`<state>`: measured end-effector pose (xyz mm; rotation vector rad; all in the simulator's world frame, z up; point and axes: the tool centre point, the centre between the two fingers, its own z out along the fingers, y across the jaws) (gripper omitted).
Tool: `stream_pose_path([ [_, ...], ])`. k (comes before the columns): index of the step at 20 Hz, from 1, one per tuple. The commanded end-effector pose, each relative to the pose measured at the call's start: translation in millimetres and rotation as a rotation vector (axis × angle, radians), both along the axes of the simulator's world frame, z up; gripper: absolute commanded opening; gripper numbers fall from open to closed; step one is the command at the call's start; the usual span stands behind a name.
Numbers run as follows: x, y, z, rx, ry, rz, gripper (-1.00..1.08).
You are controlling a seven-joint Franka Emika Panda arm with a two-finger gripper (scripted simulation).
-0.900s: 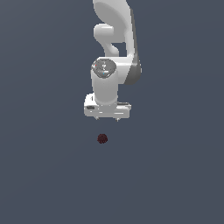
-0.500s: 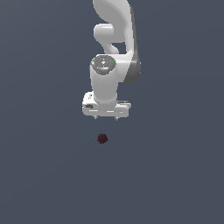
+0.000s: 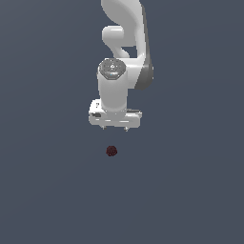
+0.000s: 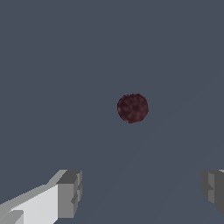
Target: Pick up the object and move it to a goal position.
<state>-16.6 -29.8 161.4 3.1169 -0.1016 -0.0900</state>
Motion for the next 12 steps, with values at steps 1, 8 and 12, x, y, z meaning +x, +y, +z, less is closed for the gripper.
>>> stream_pose_path([
  [1, 0.7, -0.3, -1.3, 0.000, -0.001, -0.022, 1.00],
  [8, 4.8, -1.5, -8.5, 0.001, -0.006, -0.137, 1.00],
  [12, 8.2, -2.7, -14.6, 0.001, -0.010, -0.237, 1.00],
])
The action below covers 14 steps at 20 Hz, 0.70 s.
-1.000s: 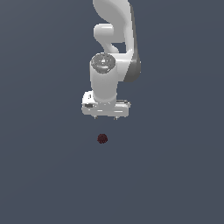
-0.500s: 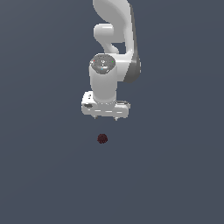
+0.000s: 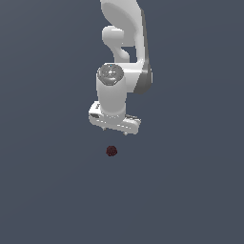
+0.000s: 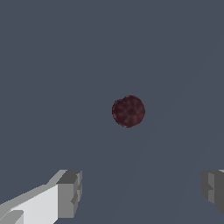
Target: Pick up the object and move it to a goal position.
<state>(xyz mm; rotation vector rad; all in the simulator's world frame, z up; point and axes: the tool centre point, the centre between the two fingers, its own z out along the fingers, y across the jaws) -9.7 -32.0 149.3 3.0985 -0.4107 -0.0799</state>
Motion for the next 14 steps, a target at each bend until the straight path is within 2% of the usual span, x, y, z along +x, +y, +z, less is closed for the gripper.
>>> stream_pose_path([
  [1, 2.2, -0.8, -4.2, 0.000, -0.002, -0.068, 1.00],
  [14, 14.9, -6.6, -28.1, -0.005, -0.016, -0.455, 1.00],
])
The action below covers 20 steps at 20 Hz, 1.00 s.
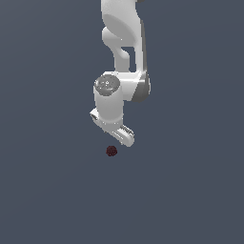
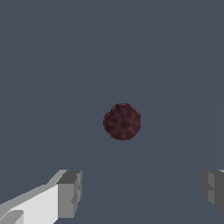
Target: Pick up the object and move it to a goal position.
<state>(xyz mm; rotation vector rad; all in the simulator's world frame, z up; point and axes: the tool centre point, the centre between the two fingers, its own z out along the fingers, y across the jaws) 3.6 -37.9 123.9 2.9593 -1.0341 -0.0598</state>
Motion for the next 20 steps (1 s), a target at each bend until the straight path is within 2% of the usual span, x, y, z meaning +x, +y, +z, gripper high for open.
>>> stream_pose_path([
  [1, 2.4, -1.3, -4.6, -0.001, -0.003, -0.076, 1.00],
  [20, 18.6, -12.3, -36.9, -0.016, -0.025, -0.616, 1.00],
])
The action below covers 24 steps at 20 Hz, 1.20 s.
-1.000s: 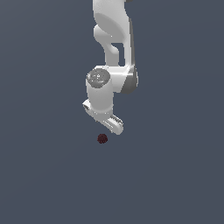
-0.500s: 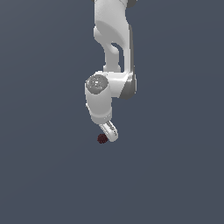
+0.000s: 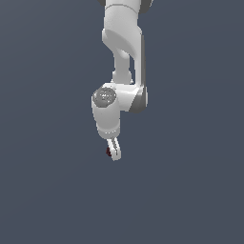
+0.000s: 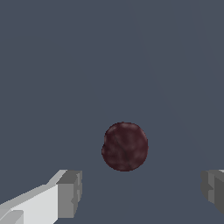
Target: Pick up the object and move it to a goal position.
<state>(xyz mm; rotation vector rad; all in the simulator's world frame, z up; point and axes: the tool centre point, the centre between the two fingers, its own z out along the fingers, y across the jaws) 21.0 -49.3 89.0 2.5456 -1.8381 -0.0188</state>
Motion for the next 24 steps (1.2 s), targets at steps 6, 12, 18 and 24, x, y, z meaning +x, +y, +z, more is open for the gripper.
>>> stream_pose_path([
  [6, 4.0, -3.2, -7.8, -0.005, -0.007, -0.137, 1.00],
  [12, 5.3, -4.3, -10.4, -0.006, -0.010, -0.182, 1.00],
  [18, 5.1, -4.3, -13.8, -0.006, -0.010, -0.181, 1.00],
  [24, 4.2, -4.4, -40.5, -0.006, -0.010, -0.184, 1.00],
])
